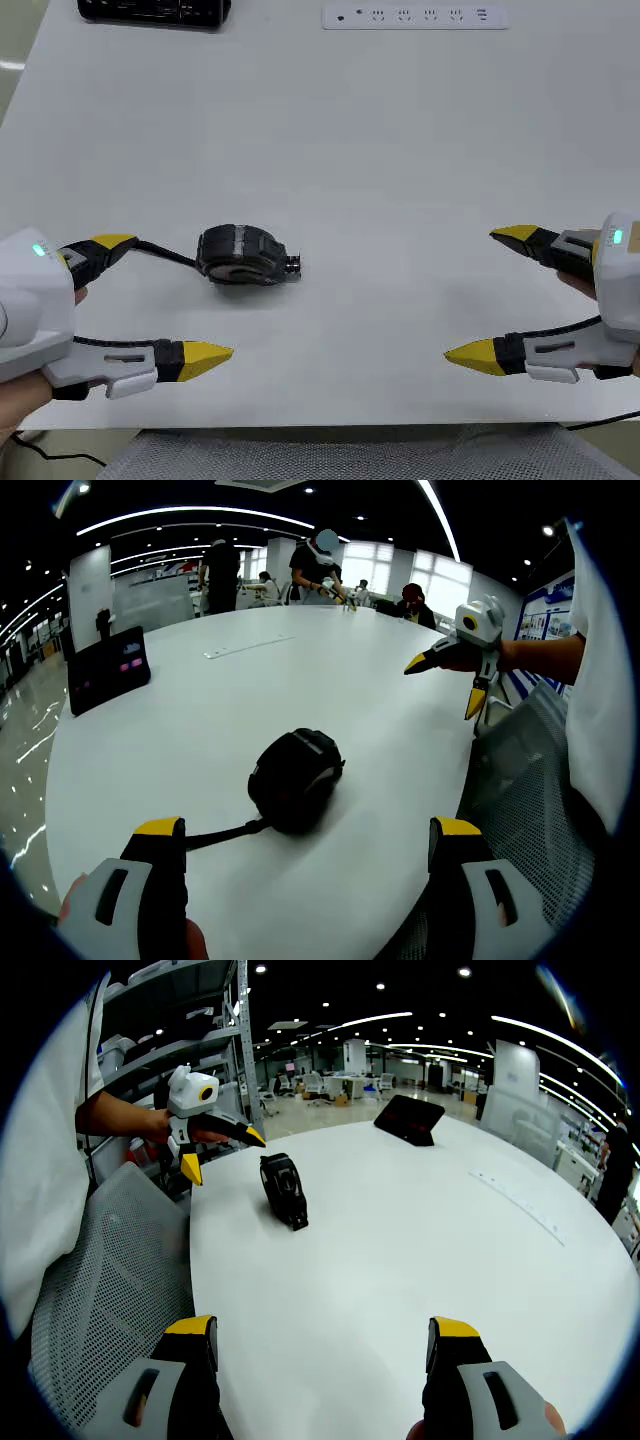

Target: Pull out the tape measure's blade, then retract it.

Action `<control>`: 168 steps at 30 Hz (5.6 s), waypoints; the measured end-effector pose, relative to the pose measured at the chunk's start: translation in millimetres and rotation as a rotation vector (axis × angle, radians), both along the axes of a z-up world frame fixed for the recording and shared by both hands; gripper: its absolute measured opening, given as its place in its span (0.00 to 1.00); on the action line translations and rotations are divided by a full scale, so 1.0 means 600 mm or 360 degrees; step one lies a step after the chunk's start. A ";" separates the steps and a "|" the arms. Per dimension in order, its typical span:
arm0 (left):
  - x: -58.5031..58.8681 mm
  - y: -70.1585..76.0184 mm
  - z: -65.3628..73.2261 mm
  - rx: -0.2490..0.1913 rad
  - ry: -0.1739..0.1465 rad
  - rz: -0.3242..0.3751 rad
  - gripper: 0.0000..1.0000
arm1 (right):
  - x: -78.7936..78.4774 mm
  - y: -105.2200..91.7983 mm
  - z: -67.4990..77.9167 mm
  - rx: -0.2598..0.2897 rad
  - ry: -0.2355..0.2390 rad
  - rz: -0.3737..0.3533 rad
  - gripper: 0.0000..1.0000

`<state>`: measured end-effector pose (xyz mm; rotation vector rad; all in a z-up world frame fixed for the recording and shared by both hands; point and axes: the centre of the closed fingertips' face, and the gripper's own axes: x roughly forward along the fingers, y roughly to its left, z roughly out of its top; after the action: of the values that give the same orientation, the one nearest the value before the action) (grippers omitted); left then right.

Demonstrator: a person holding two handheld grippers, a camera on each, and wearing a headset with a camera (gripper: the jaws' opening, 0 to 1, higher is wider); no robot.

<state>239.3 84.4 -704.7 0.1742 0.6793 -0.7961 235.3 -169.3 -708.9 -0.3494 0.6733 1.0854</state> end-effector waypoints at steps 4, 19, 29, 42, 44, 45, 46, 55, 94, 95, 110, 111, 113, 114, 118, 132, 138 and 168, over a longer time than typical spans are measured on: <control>0.000 0.001 -0.001 0.0006 0.0001 -0.0003 0.99 | 0.003 -0.001 0.002 0.0010 -0.0016 -0.0009 0.85; -0.003 -0.008 0.004 -0.0078 0.0009 -0.0005 0.96 | -0.005 0.002 -0.002 0.0005 0.0012 0.0002 0.81; -0.003 -0.005 0.003 -0.0069 0.0015 -0.0009 0.93 | -0.007 0.002 -0.003 0.0004 0.0015 0.0011 0.80; 0.004 -0.004 -0.005 0.0002 0.0032 -0.0082 0.91 | 0.007 0.022 -0.005 0.0006 0.0009 0.0082 0.80; 0.007 -0.005 -0.006 0.0017 0.0031 -0.0102 0.91 | 0.012 0.026 -0.005 0.0012 0.0007 0.0096 0.80; 0.008 -0.005 -0.007 0.0022 0.0034 -0.0109 0.91 | 0.014 0.028 -0.005 0.0012 0.0005 0.0104 0.80; 0.010 -0.005 -0.008 0.0031 0.0037 -0.0119 0.91 | 0.016 0.031 -0.005 0.0012 0.0005 0.0116 0.80; 0.022 -0.002 -0.012 0.0079 0.0040 -0.0176 0.90 | 0.033 0.044 -0.008 0.0000 -0.0009 0.0167 0.79; 0.065 -0.017 -0.048 0.0401 0.0099 -0.0587 0.61 | 0.050 0.102 -0.038 -0.0072 0.0045 0.0380 0.76; 0.066 -0.017 -0.050 0.0411 0.0101 -0.0594 0.60 | 0.051 0.103 -0.039 -0.0071 0.0047 0.0382 0.76; 0.076 -0.021 -0.068 0.0482 0.0087 -0.0687 0.40 | 0.055 0.115 -0.045 -0.0059 0.0061 0.0405 0.76; 0.077 -0.023 -0.070 0.0483 0.0086 -0.0694 0.39 | 0.056 0.117 -0.045 -0.0053 0.0062 0.0402 0.76; 0.077 -0.025 -0.073 0.0491 0.0088 -0.0712 0.37 | 0.058 0.118 -0.045 -0.0052 0.0061 0.0401 0.76; 0.077 -0.026 -0.074 0.0493 0.0088 -0.0716 0.37 | 0.058 0.118 -0.045 -0.0052 0.0059 0.0401 0.76; 0.079 -0.029 -0.077 0.0495 0.0092 -0.0727 0.33 | 0.059 0.120 -0.047 -0.0051 0.0062 0.0403 0.75; 0.078 -0.036 -0.084 0.0506 0.0088 -0.0766 0.28 | 0.051 0.125 -0.059 -0.0052 0.0074 0.0434 0.73; 0.077 -0.036 -0.084 0.0514 0.0083 -0.0780 0.28 | 0.054 0.130 -0.061 -0.0034 0.0067 0.0438 0.71; 0.077 -0.035 -0.085 0.0544 0.0071 -0.0790 0.26 | 0.079 0.237 -0.083 0.0084 -0.0003 0.0570 0.47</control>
<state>285.3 63.7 -755.9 0.6553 0.8250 -1.1550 282.6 -27.2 -759.0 -0.4357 0.5916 1.4403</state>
